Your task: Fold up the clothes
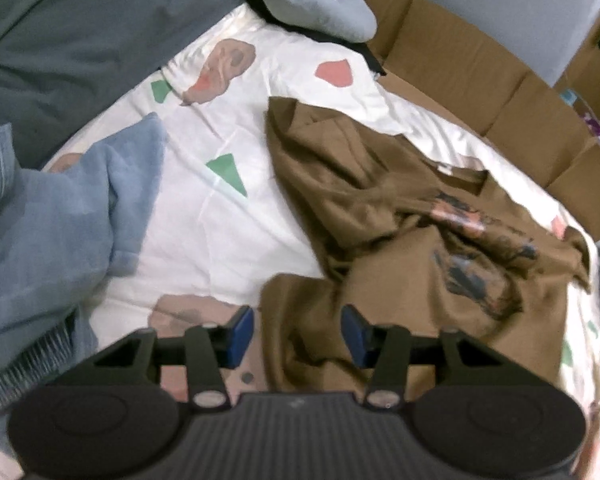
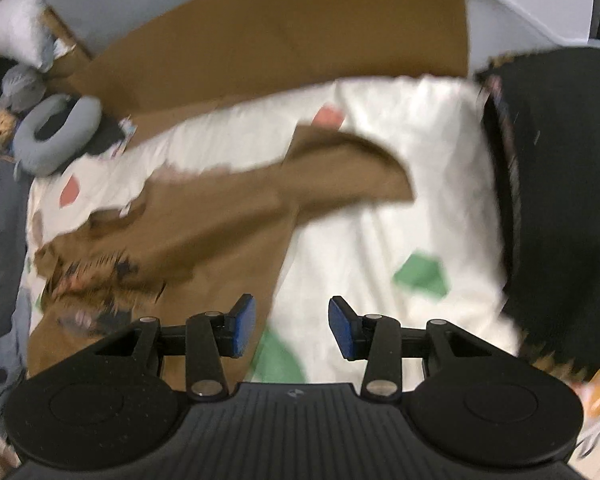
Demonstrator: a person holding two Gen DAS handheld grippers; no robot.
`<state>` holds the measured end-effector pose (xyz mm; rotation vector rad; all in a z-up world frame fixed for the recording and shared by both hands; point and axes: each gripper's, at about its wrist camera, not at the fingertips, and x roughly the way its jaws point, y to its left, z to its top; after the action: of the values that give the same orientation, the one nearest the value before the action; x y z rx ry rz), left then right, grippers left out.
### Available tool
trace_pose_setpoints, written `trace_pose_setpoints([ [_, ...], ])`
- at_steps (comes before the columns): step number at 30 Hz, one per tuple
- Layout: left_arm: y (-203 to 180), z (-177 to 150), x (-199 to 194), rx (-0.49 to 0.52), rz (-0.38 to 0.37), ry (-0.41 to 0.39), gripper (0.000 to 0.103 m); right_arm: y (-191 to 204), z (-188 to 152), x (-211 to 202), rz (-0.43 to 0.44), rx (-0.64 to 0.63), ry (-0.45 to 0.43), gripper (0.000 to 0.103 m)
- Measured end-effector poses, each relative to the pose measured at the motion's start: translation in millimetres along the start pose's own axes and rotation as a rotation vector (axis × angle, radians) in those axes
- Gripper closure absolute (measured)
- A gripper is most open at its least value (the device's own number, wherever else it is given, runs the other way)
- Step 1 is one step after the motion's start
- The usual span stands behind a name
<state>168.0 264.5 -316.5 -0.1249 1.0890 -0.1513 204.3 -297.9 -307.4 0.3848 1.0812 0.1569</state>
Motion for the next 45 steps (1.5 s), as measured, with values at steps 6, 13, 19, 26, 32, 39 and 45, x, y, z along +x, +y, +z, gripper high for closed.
trace_pose_setpoints([
  [6,11,1,32,0.041,0.018,0.014,0.053,7,-44,25,0.070,0.015,0.065,0.055],
  [13,12,0,64,0.045,0.001,0.026,0.052,16,-78,53,0.122,0.001,0.167,0.055],
  [19,8,3,83,0.074,-0.002,0.026,0.049,33,-97,66,0.216,-0.017,0.236,0.055],
  [26,5,2,105,0.096,-0.029,0.052,0.049,46,-114,82,0.283,-0.035,0.323,0.055],
  [32,5,-7,115,0.086,-0.050,0.072,0.069,58,-127,99,0.340,-0.056,0.384,0.055],
  [39,7,-6,104,0.057,-0.094,0.065,0.099,63,-131,114,0.413,-0.021,0.409,0.100],
  [45,13,-4,73,0.014,-0.100,0.020,0.099,54,-117,92,0.415,0.007,0.352,0.103],
])
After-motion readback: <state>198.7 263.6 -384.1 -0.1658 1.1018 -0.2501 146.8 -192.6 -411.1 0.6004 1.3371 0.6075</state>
